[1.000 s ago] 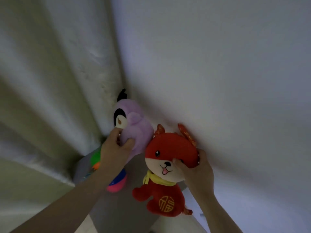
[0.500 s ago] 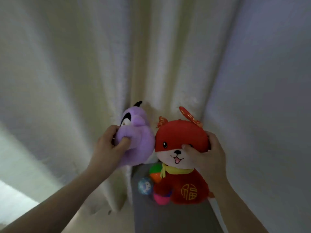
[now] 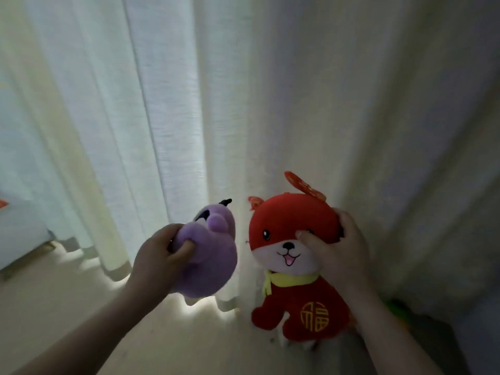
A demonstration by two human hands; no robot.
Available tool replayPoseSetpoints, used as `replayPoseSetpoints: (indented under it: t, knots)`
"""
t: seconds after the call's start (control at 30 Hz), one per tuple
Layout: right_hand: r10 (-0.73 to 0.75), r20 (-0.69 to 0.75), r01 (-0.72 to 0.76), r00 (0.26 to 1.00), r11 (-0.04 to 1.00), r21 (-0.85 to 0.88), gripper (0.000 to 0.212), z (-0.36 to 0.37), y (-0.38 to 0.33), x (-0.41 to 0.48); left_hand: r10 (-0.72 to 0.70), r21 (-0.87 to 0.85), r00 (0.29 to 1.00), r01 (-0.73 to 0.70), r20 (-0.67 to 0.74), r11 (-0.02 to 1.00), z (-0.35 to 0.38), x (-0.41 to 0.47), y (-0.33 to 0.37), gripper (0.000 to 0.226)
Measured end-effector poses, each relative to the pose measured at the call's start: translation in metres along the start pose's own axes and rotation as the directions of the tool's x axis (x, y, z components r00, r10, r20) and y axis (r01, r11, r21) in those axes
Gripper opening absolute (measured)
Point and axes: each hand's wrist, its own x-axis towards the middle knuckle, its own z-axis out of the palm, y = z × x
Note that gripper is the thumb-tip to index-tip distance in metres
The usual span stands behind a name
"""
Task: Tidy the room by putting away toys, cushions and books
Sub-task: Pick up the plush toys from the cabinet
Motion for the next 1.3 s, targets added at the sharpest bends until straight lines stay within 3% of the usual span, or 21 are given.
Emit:
replayPoseSetpoints:
  t: [0.27,0.43,0.53,0.67,1.0,1.3]
  knots:
    - [-0.152,0.225,0.120,0.963,0.981,0.150,0.047,0.158,-0.108,-0.073,-0.079,0.055,0.957,0.098,-0.281,0.994,-0.189,-0.062,-0.070,0.015]
    - [-0.239,0.341,0.177,0.909,0.963,0.204,0.043,0.232,-0.160,-0.100,-0.167,0.018,0.902,0.189,-0.398,0.982,-0.259,-0.082,-0.104,0.020]
    - [-0.275,0.391,0.195,0.878,0.953,0.234,0.043,0.272,-0.184,-0.108,-0.236,-0.012,0.862,0.258,-0.449,0.966,-0.292,-0.088,-0.122,0.007]
    - [-0.339,0.445,0.229,0.829,0.932,0.282,0.049,0.337,-0.214,-0.108,-0.230,0.005,0.814,0.274,-0.533,0.962,-0.334,-0.079,-0.146,0.017]
    - [-0.438,0.573,0.231,0.693,0.888,0.398,0.057,0.500,-0.277,-0.106,-0.288,-0.002,0.657,0.400,-0.697,0.916,-0.420,-0.048,-0.213,0.019]
    - [-0.509,0.687,0.221,0.518,0.856,0.467,0.056,0.637,-0.327,-0.155,-0.397,-0.176,0.444,0.460,-0.803,0.870,-0.504,-0.062,-0.289,0.004]
